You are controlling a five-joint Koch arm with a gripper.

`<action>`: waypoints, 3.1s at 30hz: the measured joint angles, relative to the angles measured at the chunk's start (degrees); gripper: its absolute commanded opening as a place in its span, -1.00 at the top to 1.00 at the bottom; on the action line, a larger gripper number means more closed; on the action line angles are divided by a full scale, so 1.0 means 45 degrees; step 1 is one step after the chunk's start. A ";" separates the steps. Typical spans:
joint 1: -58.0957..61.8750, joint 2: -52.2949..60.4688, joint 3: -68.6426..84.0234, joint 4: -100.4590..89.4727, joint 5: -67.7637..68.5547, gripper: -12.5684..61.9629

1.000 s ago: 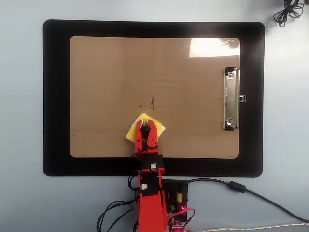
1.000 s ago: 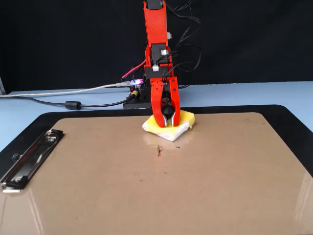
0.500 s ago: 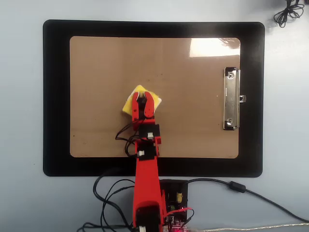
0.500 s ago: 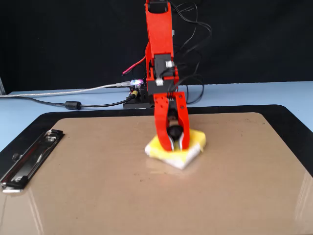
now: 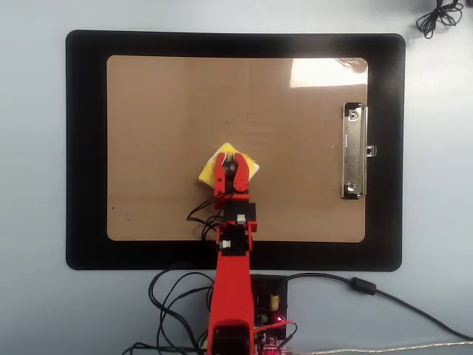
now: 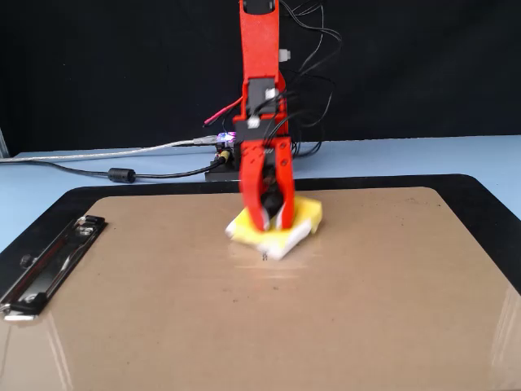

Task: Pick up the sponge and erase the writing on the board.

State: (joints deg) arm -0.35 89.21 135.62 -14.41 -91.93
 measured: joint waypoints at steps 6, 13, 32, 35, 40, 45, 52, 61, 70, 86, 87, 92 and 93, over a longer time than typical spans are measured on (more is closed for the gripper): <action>0.0039 -0.2129 -0.1465 -0.1152 -0.0059 0.88; 0.0078 0.4336 0.5117 -0.0918 -0.0059 0.88; -0.1699 -0.2559 -0.0801 -0.3301 -0.0039 0.88; -0.2871 -0.0547 0.1699 -0.3262 -0.0176 0.88; -0.4160 0.0391 0.2422 -0.3184 -0.0508 0.88; -0.4277 -0.0098 0.1289 -0.2871 -0.0605 0.88; -0.5645 0.3809 0.0684 0.0820 -0.0684 0.88; -1.1445 0.3438 -0.0898 0.2363 -0.1172 0.88; -1.1914 0.1777 -0.0977 0.2363 -0.1523 0.87; -1.2793 0.1797 -0.2051 0.1602 -0.1543 -0.23; -1.2793 0.2324 -0.2051 0.2012 -0.1543 -0.23; -1.1582 0.6387 -0.3281 0.8555 -0.1543 -0.23; -1.1055 0.7109 -0.3789 1.0156 -0.1543 -0.23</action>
State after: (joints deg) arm -50.10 121.20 118.56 31.29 -98.88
